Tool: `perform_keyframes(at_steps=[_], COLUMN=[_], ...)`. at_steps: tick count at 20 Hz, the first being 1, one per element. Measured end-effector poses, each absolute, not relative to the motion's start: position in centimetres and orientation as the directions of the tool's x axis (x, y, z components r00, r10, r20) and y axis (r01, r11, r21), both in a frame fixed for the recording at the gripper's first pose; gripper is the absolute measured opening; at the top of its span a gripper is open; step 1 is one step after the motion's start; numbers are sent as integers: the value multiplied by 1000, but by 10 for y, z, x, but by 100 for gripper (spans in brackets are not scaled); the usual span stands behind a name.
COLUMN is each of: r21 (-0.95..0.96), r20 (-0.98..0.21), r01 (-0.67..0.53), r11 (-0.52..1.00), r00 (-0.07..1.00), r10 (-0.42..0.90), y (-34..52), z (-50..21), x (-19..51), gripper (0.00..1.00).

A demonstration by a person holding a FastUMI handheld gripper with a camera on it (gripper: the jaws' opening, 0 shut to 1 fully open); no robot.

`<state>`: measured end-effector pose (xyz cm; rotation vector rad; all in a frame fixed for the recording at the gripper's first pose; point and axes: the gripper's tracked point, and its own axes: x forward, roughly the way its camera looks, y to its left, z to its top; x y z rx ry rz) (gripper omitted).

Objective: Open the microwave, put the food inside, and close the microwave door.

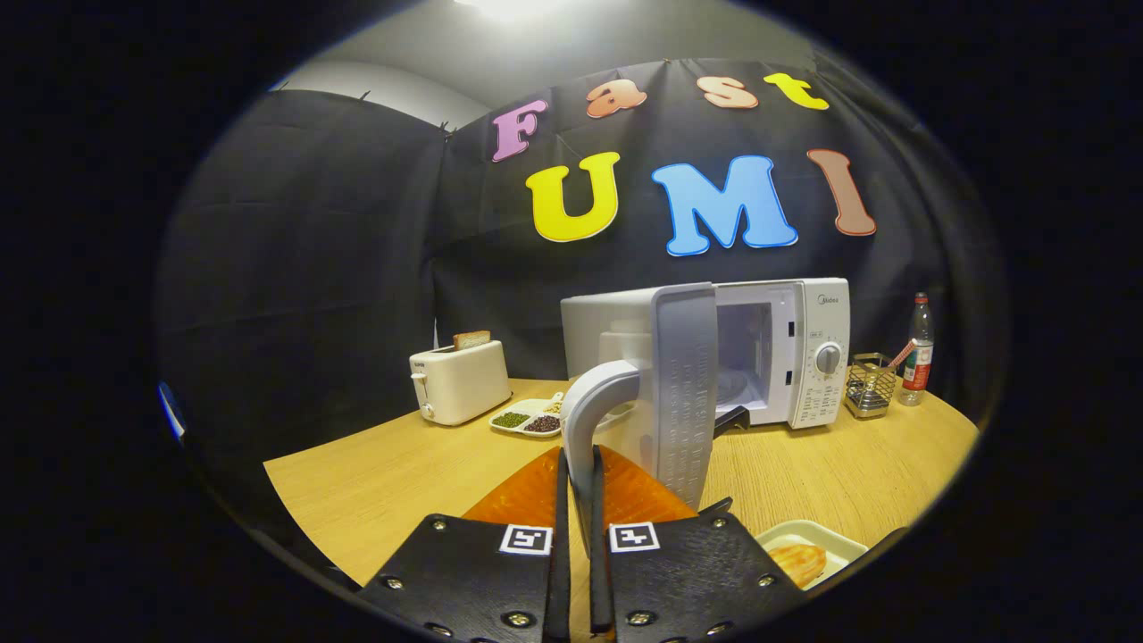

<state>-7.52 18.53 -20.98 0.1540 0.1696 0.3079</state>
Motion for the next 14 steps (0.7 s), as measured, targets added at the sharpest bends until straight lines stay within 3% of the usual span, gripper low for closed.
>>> perform_keyframes(at_steps=[14], r21=[83], r20=[-134], r01=[50], r11=[995], r00=[990], r10=[-39], y=[310], z=[-201], x=[-87], gripper=[9])
